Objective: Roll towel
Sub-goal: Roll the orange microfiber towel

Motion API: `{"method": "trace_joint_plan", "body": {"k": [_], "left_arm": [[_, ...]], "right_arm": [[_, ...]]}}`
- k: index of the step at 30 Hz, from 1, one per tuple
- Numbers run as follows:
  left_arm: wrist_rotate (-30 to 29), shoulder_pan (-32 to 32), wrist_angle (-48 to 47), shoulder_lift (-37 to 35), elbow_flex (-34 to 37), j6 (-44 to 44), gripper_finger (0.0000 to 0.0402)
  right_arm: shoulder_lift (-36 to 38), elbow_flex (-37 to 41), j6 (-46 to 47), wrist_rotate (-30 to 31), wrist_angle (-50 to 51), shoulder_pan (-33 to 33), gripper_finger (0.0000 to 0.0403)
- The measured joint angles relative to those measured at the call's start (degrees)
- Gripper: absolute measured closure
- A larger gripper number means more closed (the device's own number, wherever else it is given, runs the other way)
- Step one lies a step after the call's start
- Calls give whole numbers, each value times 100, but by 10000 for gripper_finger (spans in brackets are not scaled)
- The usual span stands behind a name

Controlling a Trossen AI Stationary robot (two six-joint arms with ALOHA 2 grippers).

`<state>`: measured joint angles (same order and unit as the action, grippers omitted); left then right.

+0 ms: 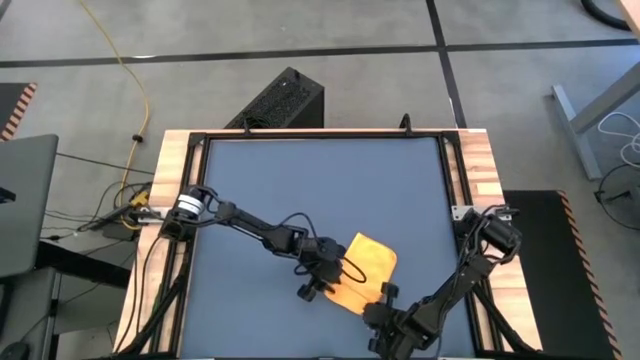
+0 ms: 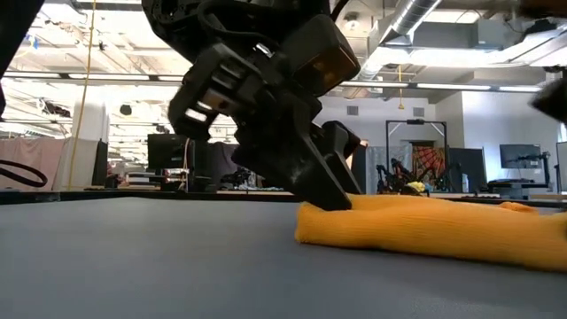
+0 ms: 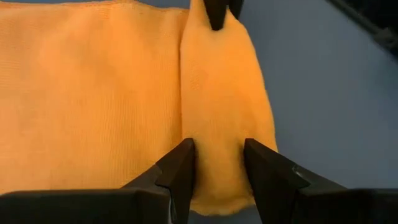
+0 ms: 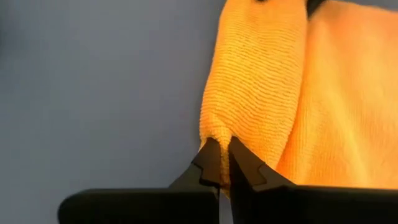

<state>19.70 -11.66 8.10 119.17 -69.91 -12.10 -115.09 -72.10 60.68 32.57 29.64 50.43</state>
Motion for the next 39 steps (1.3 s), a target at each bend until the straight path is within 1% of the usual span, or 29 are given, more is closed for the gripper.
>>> {"method": "trace_joint_plan", "body": {"k": [4,7,13,17,20,23,25,26,29,31,33,34,36,39], "left_arm": [[234,-115,-19,0,-4,244,274],[392,-214,1,0,-4,483,274],[415,-295,-35,-118,2,973,274],[562,-284,-2,-348,2,990,274],[560,-296,82,-438,2,905,274],[498,-354,480,-439,2,617,274],[250,-428,893,-304,-11,248,274],[89,-470,976,-232,-8,-54,273],[-112,-584,1180,-68,6,-1274,263],[-419,-652,1297,-80,7,-1803,252],[-773,-684,1485,-92,-2,-1939,238],[-828,-691,1551,-92,0,-1940,230],[-773,-690,1619,-90,0,-1983,211],[-709,-687,1754,100,-63,-1993,181]], "right_arm": [[9,84,768,73,-306,237,379],[44,381,1207,286,-1070,418,379],[386,1263,2435,784,-2586,871,379],[461,1767,3333,1024,-3239,1124,379],[492,1975,3502,1432,-3614,1269,379],[485,2013,3532,1829,-3671,1396,379],[481,2015,3578,1924,-3665,1460,379],[481,2015,3604,1932,-3668,1461,379],[481,2013,3656,1946,-3671,1460,379],[481,2013,3655,1950,-3676,1452,379],[480,2013,3653,1953,-3680,1450,379],[479,2013,3655,1955,-3675,1448,379],[481,2013,3655,1953,-3671,1448,379],[479,2011,3651,1951,-3663,1448,379]]}}
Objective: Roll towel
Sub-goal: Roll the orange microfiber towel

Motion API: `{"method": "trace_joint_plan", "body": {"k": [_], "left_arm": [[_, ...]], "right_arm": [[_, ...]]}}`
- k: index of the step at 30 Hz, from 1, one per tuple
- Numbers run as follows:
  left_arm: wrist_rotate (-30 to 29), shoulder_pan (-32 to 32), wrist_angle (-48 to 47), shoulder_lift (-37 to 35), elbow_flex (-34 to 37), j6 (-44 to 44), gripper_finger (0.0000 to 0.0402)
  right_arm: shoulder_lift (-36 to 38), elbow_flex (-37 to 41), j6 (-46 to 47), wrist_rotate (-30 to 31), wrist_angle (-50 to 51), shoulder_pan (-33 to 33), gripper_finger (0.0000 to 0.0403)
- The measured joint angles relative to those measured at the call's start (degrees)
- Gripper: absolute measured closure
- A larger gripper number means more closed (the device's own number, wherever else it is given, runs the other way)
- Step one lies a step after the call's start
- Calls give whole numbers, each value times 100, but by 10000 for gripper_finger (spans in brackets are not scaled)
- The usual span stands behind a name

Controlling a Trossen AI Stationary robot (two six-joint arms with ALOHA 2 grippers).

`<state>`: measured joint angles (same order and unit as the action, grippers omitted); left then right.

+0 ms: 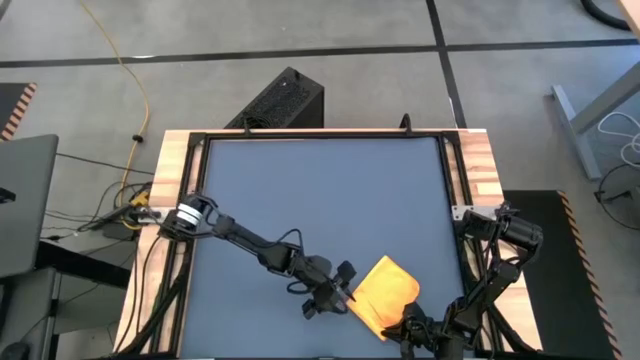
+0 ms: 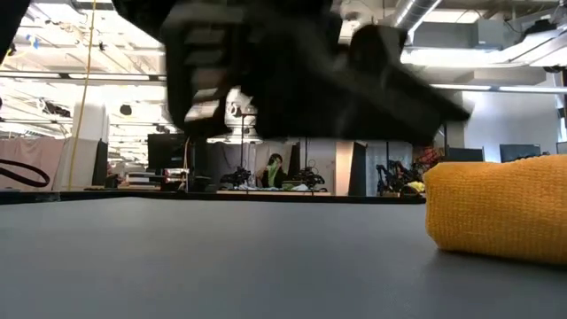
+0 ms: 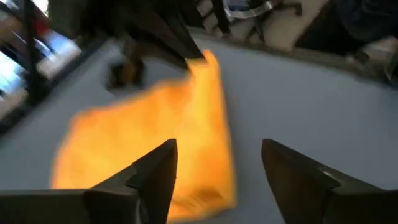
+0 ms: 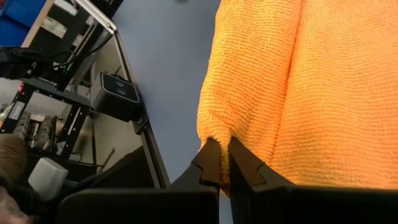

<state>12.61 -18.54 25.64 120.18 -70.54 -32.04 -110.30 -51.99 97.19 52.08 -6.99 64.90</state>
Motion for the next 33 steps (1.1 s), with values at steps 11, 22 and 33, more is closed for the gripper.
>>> {"method": "trace_joint_plan", "body": {"k": [11,22,33], "left_arm": [[-520,-7,-241,654,-560,70,136],[-391,-20,-283,658,-555,69,205],[14,8,-650,658,-555,637,390]], "right_arm": [[0,-4,22,-5,-77,-17,379],[0,-13,35,-88,64,-13,379],[2,-13,327,-63,114,-7,378]]}}
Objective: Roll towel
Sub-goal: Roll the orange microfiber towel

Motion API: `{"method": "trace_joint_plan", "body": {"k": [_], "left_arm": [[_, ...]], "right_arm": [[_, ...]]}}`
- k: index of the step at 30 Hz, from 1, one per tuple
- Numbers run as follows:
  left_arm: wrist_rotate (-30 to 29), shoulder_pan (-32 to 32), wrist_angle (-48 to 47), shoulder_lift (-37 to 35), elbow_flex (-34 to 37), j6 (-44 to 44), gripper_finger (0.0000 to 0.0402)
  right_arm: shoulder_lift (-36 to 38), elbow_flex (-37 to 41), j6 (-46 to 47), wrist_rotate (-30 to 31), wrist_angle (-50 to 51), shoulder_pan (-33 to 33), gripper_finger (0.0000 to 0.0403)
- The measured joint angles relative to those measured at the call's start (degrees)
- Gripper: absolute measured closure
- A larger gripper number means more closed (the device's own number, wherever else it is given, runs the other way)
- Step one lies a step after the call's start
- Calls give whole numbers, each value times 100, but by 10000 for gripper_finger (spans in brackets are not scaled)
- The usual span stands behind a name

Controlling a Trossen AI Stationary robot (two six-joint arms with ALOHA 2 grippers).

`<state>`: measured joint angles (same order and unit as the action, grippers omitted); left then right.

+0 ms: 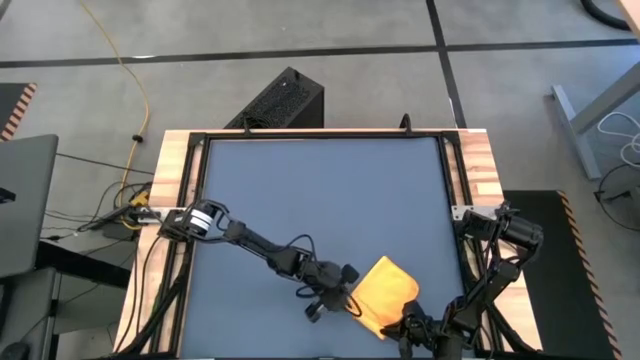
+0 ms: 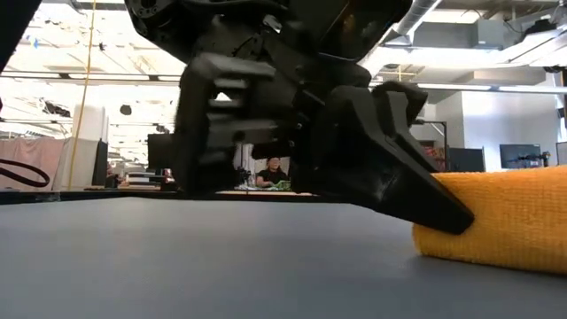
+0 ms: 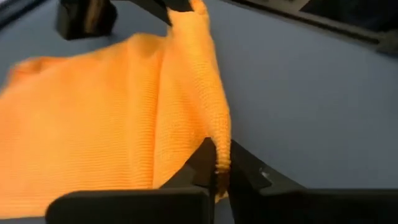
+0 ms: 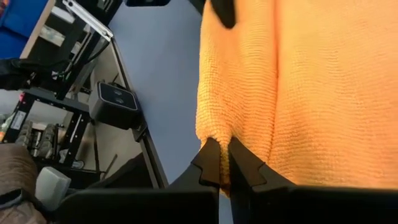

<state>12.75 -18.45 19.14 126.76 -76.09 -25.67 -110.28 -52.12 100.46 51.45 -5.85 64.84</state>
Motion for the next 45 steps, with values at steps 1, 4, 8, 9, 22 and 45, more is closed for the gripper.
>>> {"method": "trace_joint_plan", "body": {"k": [1,4,8,9,22,45], "left_arm": [[150,31,-21,0,0,152,392],[768,179,-31,0,-6,918,397],[1584,450,-393,0,-214,2139,399],[1748,509,-552,0,-293,2427,399],[1917,618,-1563,-2,-601,4570,398],[2930,1313,-2054,-456,-586,3523,347]], "right_arm": [[1,0,65,-1,2,0,377],[13,0,298,-180,-2,6,377],[15,0,609,-239,31,51,378],[15,0,695,-239,66,55,378],[12,-152,1404,-1472,547,-427,377],[-2,-698,1782,-1938,2075,-762,377]]}}
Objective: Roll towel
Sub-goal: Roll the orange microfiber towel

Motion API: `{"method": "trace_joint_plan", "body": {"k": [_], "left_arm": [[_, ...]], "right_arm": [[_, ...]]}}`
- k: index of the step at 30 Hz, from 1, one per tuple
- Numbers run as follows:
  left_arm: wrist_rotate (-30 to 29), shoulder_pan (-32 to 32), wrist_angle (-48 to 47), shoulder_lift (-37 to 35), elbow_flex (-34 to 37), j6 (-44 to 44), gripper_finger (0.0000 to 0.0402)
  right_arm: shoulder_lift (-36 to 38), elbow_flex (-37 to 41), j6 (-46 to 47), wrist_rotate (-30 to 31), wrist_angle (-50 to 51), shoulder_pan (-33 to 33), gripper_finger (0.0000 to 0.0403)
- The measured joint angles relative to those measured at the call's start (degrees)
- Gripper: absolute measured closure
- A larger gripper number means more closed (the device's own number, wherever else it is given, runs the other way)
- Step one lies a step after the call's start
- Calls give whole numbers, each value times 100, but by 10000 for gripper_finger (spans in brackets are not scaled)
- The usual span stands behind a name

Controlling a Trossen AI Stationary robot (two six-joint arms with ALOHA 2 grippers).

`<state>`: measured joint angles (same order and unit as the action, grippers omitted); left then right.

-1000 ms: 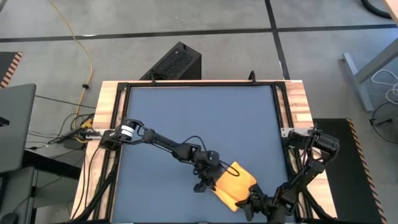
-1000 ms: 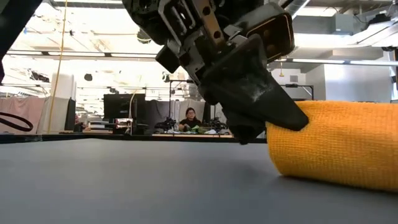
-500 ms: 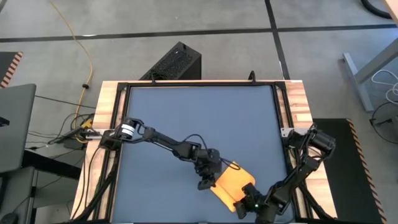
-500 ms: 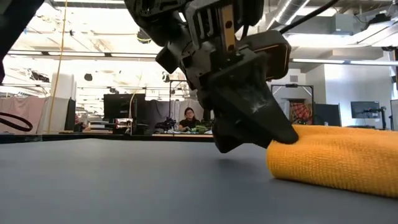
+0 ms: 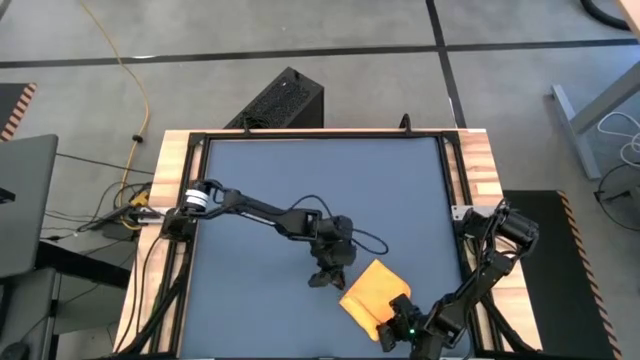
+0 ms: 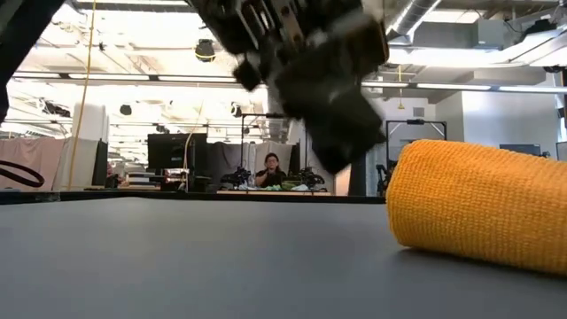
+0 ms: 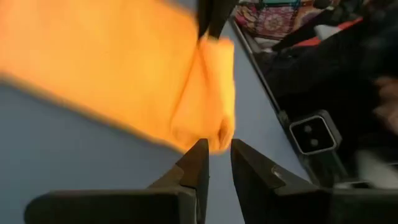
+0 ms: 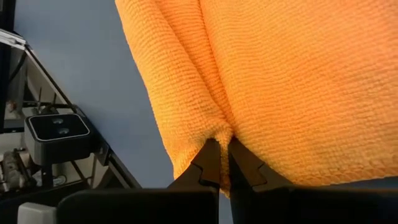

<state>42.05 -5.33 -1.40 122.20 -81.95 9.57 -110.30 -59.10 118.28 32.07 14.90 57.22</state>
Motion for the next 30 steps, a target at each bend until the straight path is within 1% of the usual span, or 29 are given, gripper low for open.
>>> {"method": "trace_joint_plan", "body": {"k": [3,6,7,8,11,12,14,17,20,22,24,26,30], "left_arm": [[-364,-191,7,-358,0,-784,356],[-466,-610,576,-509,-11,-1381,368],[-608,-759,718,-510,-11,-1518,373],[-956,-907,788,-497,-11,-1643,378],[-2371,-1211,1030,-300,-9,-1961,393],[-2594,-1230,973,-247,8,-1997,397],[-2544,-1230,1244,-117,3,-1946,399],[-2410,-1206,1373,10,-22,-1762,401],[-2285,-1161,1252,156,-7,-1608,401],[-2223,-1130,1451,318,-44,-1567,401],[-2049,-1121,1428,402,-47,-1486,401],[-2075,-1112,1528,521,-113,-1488,401],[-2327,-1066,1439,561,-76,-1472,401]], "right_arm": [[0,3,-5,5,-4,-34,377],[0,3,-49,7,-5,-62,377],[0,5,-55,7,-6,-65,377],[0,6,-58,7,-7,-67,377],[0,6,-62,4,-11,-69,377],[0,8,-64,2,-16,-71,377],[0,6,-66,-2,-16,-78,377],[0,8,-68,-27,-33,-105,377],[0,12,-68,-44,-52,-135,377],[1,6,-70,-59,-53,-139,377],[0,-11,-68,-59,-45,-154,377],[0,-16,-71,-76,-52,-166,377],[0,-14,-66,-89,-67,-182,376]]}}
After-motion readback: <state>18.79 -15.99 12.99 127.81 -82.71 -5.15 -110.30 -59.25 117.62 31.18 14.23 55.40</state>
